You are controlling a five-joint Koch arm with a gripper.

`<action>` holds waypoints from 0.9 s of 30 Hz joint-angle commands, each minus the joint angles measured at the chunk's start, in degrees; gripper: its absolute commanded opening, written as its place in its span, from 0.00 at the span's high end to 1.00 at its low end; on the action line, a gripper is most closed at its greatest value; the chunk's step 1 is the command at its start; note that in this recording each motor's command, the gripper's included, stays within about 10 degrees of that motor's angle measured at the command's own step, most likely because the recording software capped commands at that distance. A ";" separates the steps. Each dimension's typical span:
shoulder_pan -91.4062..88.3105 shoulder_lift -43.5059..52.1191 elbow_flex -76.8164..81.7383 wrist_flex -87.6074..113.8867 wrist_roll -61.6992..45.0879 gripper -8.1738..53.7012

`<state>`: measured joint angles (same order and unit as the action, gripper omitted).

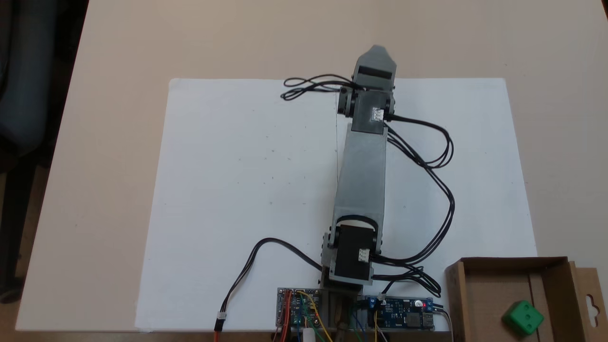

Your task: Grasp a green dice and put it in the bin.

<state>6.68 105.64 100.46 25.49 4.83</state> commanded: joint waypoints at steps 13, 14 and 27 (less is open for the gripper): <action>-3.96 18.02 22.50 -33.47 -2.90 0.16; -4.39 18.98 23.91 -35.05 -2.90 0.17; -6.33 30.23 44.56 -59.04 -2.99 0.17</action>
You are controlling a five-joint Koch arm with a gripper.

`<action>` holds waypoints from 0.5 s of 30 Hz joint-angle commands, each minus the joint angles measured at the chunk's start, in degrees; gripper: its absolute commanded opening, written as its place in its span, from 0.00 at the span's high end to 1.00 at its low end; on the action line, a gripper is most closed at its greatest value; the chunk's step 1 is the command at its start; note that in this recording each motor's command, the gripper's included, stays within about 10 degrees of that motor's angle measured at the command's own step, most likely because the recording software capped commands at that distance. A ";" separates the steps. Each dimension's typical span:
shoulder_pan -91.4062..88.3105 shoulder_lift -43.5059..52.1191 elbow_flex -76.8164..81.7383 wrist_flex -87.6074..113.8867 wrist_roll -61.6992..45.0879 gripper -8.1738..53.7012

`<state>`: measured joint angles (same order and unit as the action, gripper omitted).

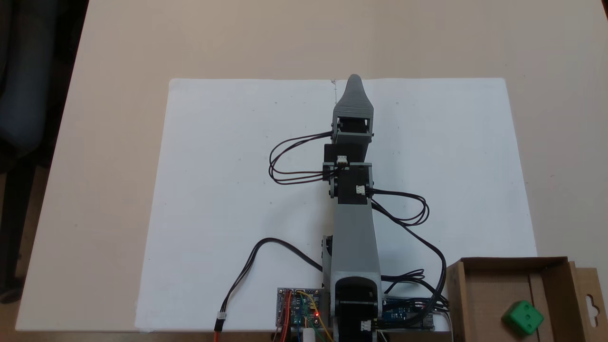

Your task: Grasp a green dice and put it in the bin.

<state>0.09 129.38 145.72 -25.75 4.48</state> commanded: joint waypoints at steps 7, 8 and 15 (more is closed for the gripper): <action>0.44 6.59 11.69 -20.55 -2.99 0.17; 0.44 6.59 13.54 -22.48 -3.08 0.17; 0.62 6.68 28.21 -36.46 -3.16 0.17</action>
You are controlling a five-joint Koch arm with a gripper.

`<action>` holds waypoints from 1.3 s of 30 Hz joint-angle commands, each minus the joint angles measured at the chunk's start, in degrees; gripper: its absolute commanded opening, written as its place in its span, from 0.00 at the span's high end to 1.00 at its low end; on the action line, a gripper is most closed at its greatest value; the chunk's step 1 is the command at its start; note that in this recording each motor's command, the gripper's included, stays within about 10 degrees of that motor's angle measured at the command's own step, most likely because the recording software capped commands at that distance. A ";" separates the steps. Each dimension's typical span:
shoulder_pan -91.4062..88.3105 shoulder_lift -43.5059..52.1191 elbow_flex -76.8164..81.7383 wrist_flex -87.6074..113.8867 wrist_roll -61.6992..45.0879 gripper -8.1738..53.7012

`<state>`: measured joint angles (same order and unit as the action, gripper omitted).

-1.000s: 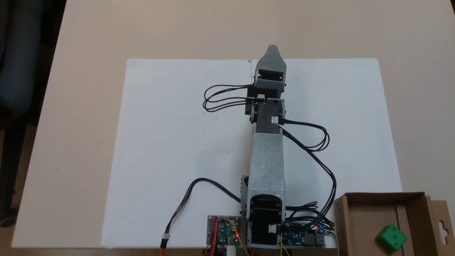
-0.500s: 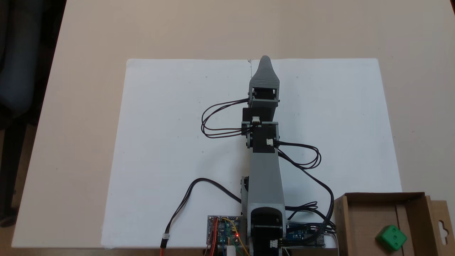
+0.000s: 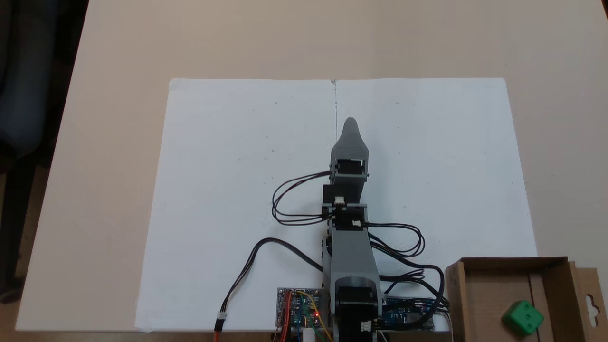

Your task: Grasp a green dice and put it in the bin.

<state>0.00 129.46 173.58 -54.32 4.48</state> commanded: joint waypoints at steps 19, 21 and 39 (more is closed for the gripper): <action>1.14 6.33 5.80 -40.85 -3.16 0.14; 1.14 6.15 5.80 -44.10 -3.16 0.14; 2.64 6.15 5.80 -42.19 -3.16 0.15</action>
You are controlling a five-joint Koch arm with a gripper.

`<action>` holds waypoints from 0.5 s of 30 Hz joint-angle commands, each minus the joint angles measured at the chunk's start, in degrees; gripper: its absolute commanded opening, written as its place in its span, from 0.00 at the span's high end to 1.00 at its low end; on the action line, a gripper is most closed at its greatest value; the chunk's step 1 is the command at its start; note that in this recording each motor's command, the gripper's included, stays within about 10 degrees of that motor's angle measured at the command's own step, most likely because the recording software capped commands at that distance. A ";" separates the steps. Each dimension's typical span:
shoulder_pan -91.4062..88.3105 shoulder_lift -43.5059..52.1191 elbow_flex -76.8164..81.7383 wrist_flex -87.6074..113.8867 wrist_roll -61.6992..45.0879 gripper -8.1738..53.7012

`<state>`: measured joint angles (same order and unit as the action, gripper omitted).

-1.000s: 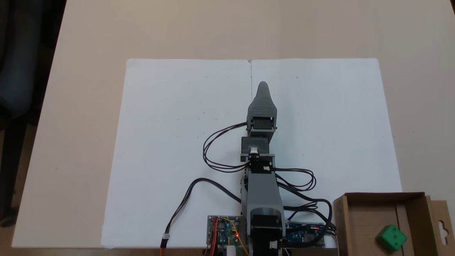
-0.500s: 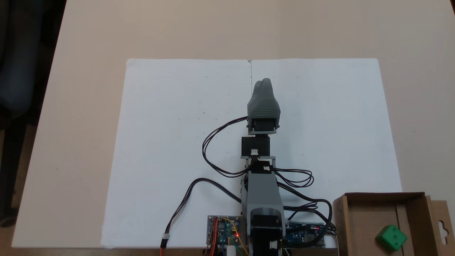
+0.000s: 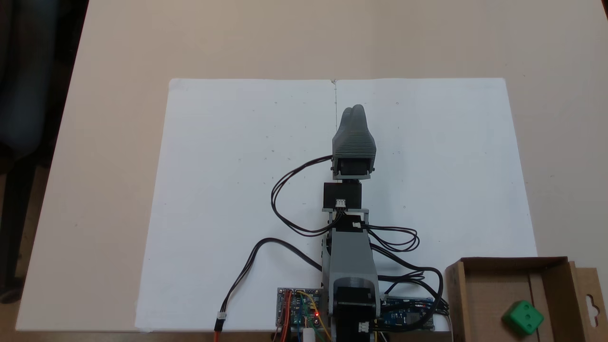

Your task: Grasp a green dice and put it in the bin.

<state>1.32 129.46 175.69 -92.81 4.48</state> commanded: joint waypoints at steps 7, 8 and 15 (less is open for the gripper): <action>1.41 6.24 3.69 -4.04 -13.10 0.14; 1.41 6.24 3.69 -4.04 -13.01 0.14; 1.32 6.24 3.69 -4.04 -12.92 0.13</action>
<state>1.32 129.46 175.69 -92.81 -4.04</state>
